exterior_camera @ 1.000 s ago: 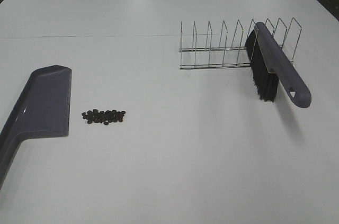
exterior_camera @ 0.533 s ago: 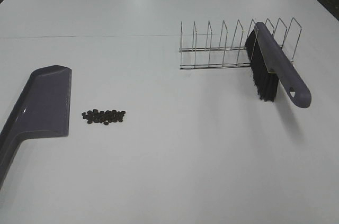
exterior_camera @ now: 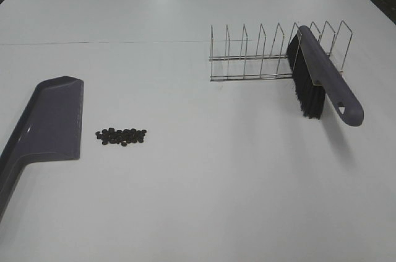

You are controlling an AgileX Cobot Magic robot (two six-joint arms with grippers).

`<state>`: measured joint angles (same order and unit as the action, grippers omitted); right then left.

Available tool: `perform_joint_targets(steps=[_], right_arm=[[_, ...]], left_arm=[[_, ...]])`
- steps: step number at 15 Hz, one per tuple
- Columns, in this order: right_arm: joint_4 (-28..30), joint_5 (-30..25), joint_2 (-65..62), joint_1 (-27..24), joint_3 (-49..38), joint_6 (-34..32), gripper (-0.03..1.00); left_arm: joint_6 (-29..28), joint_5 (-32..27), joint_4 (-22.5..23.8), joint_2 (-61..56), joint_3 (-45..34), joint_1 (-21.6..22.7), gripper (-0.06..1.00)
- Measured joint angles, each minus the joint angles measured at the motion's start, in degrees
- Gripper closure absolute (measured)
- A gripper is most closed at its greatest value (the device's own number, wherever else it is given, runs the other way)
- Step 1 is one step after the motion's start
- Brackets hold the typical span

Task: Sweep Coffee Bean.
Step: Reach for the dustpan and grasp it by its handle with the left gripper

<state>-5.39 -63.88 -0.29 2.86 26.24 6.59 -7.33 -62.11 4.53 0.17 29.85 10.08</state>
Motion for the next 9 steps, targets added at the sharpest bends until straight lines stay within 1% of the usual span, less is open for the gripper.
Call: perform_joint_targets(steps=[5, 9], right_arm=[[0.00, 0.00, 0.00, 0.00, 0.00, 0.00, 0.28], [0.00, 0.00, 0.00, 0.00, 0.00, 0.00, 0.28]], left_arm=[[1.26, 0.00, -0.06, 9.68, 0.00, 0.00, -0.03], [1.26, 0.00, -0.11, 10.89, 0.00, 0.00, -0.03]])
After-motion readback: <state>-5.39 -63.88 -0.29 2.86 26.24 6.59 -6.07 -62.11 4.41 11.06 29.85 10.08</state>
